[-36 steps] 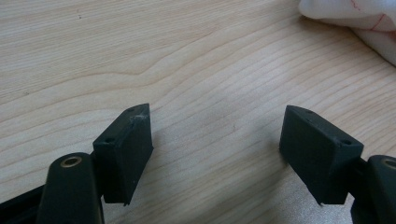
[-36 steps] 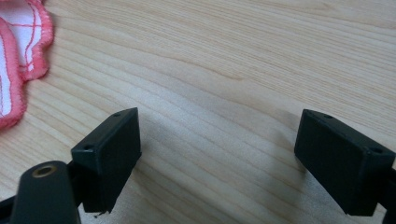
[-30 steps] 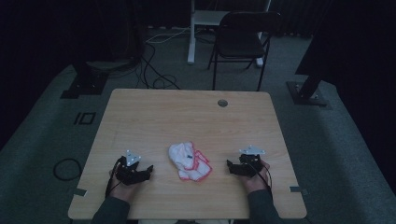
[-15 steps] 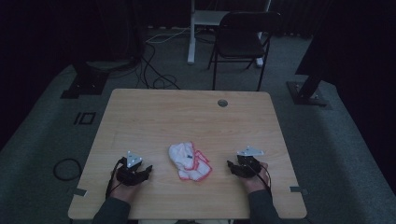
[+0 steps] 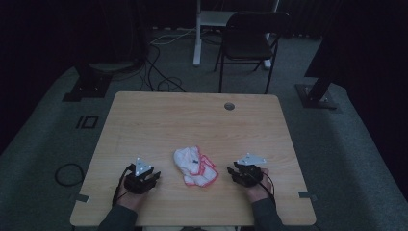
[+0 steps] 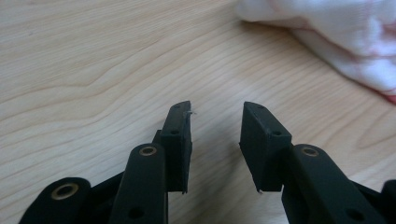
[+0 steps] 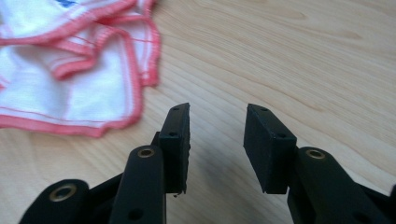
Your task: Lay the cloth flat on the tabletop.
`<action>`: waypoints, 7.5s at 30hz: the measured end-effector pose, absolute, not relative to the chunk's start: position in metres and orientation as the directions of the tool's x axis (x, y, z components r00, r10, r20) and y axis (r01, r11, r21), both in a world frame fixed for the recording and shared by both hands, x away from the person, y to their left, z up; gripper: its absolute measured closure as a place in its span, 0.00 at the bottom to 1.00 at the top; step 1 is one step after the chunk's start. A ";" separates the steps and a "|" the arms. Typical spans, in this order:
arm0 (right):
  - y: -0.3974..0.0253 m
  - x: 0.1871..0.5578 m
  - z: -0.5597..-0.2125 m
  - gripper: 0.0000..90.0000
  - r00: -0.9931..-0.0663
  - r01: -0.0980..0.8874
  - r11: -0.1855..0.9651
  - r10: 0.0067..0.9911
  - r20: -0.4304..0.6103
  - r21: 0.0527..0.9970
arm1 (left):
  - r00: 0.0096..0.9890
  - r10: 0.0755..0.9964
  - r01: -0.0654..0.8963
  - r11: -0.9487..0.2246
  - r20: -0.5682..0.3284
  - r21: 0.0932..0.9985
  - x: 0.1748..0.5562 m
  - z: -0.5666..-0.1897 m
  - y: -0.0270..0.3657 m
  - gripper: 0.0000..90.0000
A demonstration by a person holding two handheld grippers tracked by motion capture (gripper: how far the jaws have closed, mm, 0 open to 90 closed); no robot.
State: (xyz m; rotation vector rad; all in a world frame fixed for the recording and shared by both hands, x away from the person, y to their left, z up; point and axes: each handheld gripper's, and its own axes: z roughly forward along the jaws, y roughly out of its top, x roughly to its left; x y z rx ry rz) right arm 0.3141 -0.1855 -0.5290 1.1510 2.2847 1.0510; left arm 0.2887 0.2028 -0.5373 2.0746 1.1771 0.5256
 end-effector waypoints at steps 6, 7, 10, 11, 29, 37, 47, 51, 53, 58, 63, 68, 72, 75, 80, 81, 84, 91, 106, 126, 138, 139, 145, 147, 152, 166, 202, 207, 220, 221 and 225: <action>-0.174 0.307 -0.522 0.69 -0.623 0.494 0.403 0.782 -0.011 0.770 | 0.547 0.837 0.558 -0.380 0.018 0.738 0.283 -0.534 0.190 0.72; -0.172 0.307 -0.522 0.68 -0.627 0.490 0.406 0.779 -0.012 0.771 | 0.547 0.837 0.558 -0.380 0.018 0.738 0.283 -0.534 0.190 0.72; -0.168 0.305 -0.521 0.67 -0.634 0.485 0.411 0.773 -0.013 0.772 | 0.565 0.825 0.548 -0.389 0.015 0.740 0.282 -0.534 0.184 0.73; -0.165 0.304 -0.521 0.66 -0.638 0.482 0.415 0.770 -0.015 0.772 | 0.569 0.822 0.547 -0.389 0.012 0.741 0.282 -0.534 0.183 0.73; -0.132 0.297 -0.512 0.68 -0.718 0.409 0.477 0.695 -0.048 0.778 | 0.637 0.770 0.519 -0.395 -0.035 0.758 0.274 -0.528 0.154 0.77; -0.120 0.297 -0.511 0.67 -0.745 0.381 0.509 0.663 -0.069 0.772 | 0.659 0.752 0.501 -0.420 -0.019 0.757 0.271 -0.528 0.144 0.78; -0.100 0.292 -0.511 0.67 -0.798 0.317 0.560 0.594 -0.105 0.765 | 0.699 0.715 0.477 -0.463 -0.002 0.747 0.266 -0.532 0.126 0.80; -0.090 0.291 -0.511 0.68 -0.810 0.296 0.575 0.574 -0.117 0.763 | 0.707 0.707 0.474 -0.471 -0.002 0.744 0.265 -0.534 0.122 0.80; -0.086 0.291 -0.512 0.69 -0.812 0.285 0.584 0.568 -0.132 0.760 | 0.708 0.707 0.473 -0.471 -0.002 0.745 0.265 -0.535 0.121 0.80; -0.080 0.299 -0.516 0.79 -0.810 0.285 0.612 0.565 -0.156 0.738 | 0.714 0.700 0.482 -0.478 -0.013 0.735 0.267 -0.539 0.118 0.80; -0.082 0.304 -0.516 0.99 -0.811 0.278 0.618 0.561 -0.165 0.735 | 0.727 0.687 0.466 -0.485 -0.007 0.740 0.265 -0.539 0.111 0.80; -0.088 0.307 -0.513 1.00 -0.791 0.291 0.600 0.589 -0.165 0.745 | 0.738 0.675 0.454 -0.497 0.001 0.739 0.264 -0.540 0.106 0.81; -0.099 0.312 -0.507 1.00 -0.767 0.301 0.582 0.618 -0.170 0.755 | 0.740 0.673 0.460 -0.503 -0.003 0.731 0.269 -0.543 0.104 0.82; -0.106 0.316 -0.501 1.00 -0.748 0.309 0.566 0.641 -0.172 0.765 | 0.732 0.681 0.466 -0.503 0.002 0.728 0.271 -0.542 0.106 0.83; -0.123 0.324 -0.493 1.00 -0.712 0.331 0.529 0.684 -0.161 0.782 | 0.696 0.717 0.479 -0.492 0.026 0.727 0.275 -0.542 0.113 0.83; -0.125 0.324 -0.493 1.00 -0.705 0.336 0.522 0.691 -0.158 0.784 | 0.681 0.732 0.491 -0.485 0.029 0.724 0.277 -0.541 0.117 0.83; -0.133 0.327 -0.491 1.00 -0.690 0.342 0.513 0.706 -0.160 0.788 | 0.651 0.759 0.517 -0.466 0.024 0.718 0.283 -0.540 0.126 0.83; -0.145 0.331 -0.490 1.00 -0.665 0.360 0.495 0.731 -0.155 0.791 | 0.637 0.770 0.525 -0.454 0.020 0.720 0.283 -0.537 0.130 0.84; -0.149 0.334 -0.489 1.00 -0.653 0.359 0.498 0.738 -0.170 0.790 | 0.694 0.719 0.477 -0.508 0.047 0.718 0.283 -0.540 0.107 0.92; -0.179 0.333 -0.491 1.00 -0.607 0.393 0.481 0.776 -0.172 0.783 | 0.591 0.796 0.521 -0.499 0.128 0.692 0.300 -0.537 0.144 0.92; -0.186 0.331 -0.497 1.00 -0.599 0.412 0.476 0.784 -0.162 0.777 | 0.553 0.823 0.552 -0.478 0.129 0.683 0.300 -0.531 0.150 0.90; -0.186 0.331 -0.497 1.00 -0.599 0.413 0.476 0.784 -0.162 0.776 | 0.565 0.815 0.538 -0.482 0.129 0.691 0.298 -0.529 0.146 0.90; -0.185 0.331 -0.497 1.00 -0.603 0.408 0.480 0.781 -0.166 0.776 | 0.652 0.753 0.467 -0.487 0.085 0.738 0.285 -0.514 0.120 0.89; -0.184 0.331 -0.497 1.00 -0.603 0.409 0.480 0.780 -0.165 0.776 | 0.685 0.725 0.455 -0.500 0.069 0.737 0.282 -0.513 0.110 0.89; -0.183 0.331 -0.497 1.00 -0.604 0.409 0.479 0.780 -0.164 0.777 | 0.746 0.664 0.438 -0.545 0.049 0.715 0.280 -0.522 0.079 0.89; -0.194 0.331 -0.496 1.00 -0.583 0.415 0.460 0.797 -0.159 0.785 | 0.777 0.630 0.445 -0.575 0.024 0.686 0.264 -0.536 0.078 0.89; -0.226 0.310 -0.494 0.97 -0.550 0.442 0.443 0.821 -0.155 0.780 | 0.654 0.756 0.557 -0.498 0.019 0.664 0.252 -0.533 0.166 0.89; -0.228 0.311 -0.494 0.84 -0.552 0.443 0.424 0.823 -0.132 0.790 | 0.633 0.774 0.557 -0.469 0.015 0.686 0.260 -0.526 0.171 0.86; -0.183 0.335 -0.488 0.77 -0.619 0.413 0.439 0.778 -0.107 0.798 | 0.589 0.808 0.555 -0.401 -0.003 0.729 0.316 -0.513 0.164 0.75; -0.175 0.340 -0.488 0.77 -0.625 0.416 0.434 0.775 -0.095 0.799 | 0.592 0.806 0.554 -0.406 -0.001 0.727 0.321 -0.513 0.161 0.74; -0.159 0.350 -0.487 0.74 -0.645 0.419 0.428 0.761 -0.069 0.801 | 0.615 0.787 0.560 -0.387 -0.054 0.733 0.341 -0.515 0.156 0.67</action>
